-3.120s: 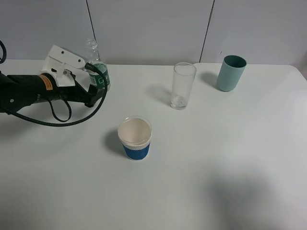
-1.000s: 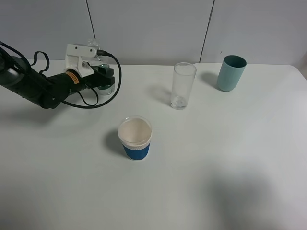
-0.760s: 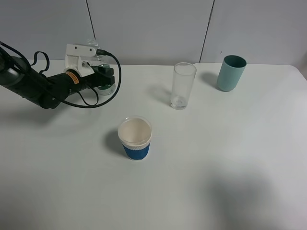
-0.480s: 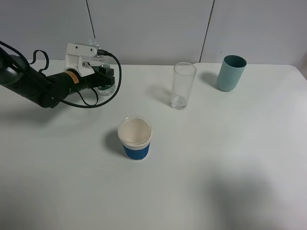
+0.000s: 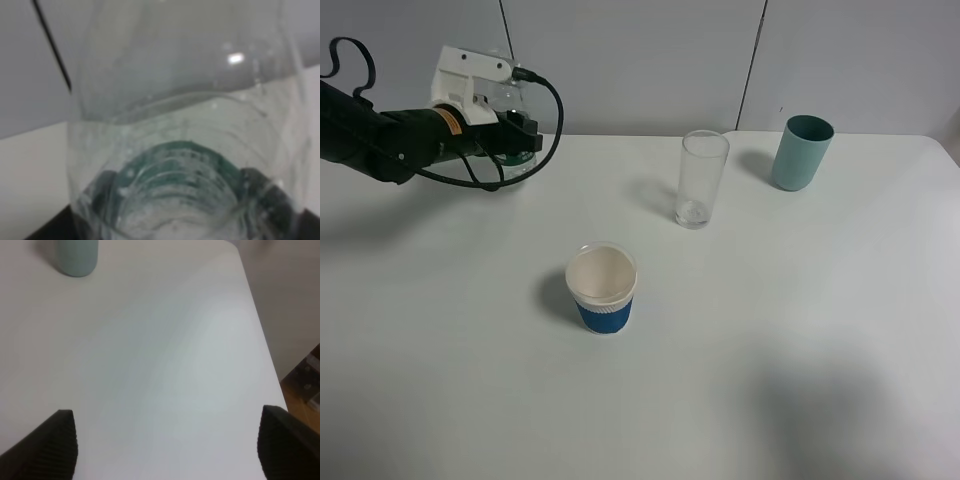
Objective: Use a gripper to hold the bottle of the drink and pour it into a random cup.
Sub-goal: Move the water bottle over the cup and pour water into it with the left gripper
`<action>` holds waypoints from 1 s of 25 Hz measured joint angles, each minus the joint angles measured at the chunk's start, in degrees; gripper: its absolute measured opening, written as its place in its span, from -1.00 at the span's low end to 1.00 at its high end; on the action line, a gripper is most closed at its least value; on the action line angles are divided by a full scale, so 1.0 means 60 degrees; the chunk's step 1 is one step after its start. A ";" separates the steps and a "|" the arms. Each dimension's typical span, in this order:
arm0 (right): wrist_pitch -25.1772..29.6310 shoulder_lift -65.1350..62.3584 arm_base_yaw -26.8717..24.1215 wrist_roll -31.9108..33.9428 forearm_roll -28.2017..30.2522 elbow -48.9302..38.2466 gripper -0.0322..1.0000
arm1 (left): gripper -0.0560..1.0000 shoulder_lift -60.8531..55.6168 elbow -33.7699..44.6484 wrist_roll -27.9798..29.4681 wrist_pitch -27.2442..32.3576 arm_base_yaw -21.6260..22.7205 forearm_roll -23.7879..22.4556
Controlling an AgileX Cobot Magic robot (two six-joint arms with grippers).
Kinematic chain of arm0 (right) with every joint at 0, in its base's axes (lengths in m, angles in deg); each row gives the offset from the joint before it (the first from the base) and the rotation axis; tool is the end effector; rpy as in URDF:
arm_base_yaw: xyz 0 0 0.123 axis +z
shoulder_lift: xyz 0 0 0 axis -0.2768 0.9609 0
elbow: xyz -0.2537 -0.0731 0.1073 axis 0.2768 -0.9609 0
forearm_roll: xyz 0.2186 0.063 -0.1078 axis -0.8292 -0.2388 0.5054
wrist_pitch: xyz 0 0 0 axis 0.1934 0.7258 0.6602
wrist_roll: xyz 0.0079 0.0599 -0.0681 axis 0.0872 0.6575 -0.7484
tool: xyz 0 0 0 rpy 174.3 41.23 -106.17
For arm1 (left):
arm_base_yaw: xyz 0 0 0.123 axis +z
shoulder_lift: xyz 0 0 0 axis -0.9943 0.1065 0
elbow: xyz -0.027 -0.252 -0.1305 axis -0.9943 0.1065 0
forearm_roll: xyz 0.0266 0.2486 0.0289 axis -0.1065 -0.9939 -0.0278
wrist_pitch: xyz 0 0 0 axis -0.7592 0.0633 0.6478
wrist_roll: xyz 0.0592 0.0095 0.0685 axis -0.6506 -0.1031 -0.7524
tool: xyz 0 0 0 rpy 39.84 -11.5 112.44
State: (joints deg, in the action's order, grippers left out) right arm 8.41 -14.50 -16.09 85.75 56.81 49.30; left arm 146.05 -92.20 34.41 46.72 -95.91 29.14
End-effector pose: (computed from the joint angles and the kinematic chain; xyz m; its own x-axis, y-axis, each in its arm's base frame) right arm -0.0049 -0.0095 0.2756 -0.4676 -0.1151 -0.8764 0.0397 0.9877 -0.1509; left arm 0.3823 -0.0910 0.1560 -0.3264 0.1265 -0.9367 0.3212 0.9469 0.0159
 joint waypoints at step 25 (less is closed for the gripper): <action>0.0000 0.0000 0.0000 0.0000 0.0000 0.0000 0.50 | 0.05 -0.2033 -0.1601 -1.6461 0.1489 -0.4052 1.3265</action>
State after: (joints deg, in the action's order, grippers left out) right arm 8.41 -14.50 -16.09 85.75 56.81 49.30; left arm 133.85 -101.81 -64.35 55.65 -120.22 108.74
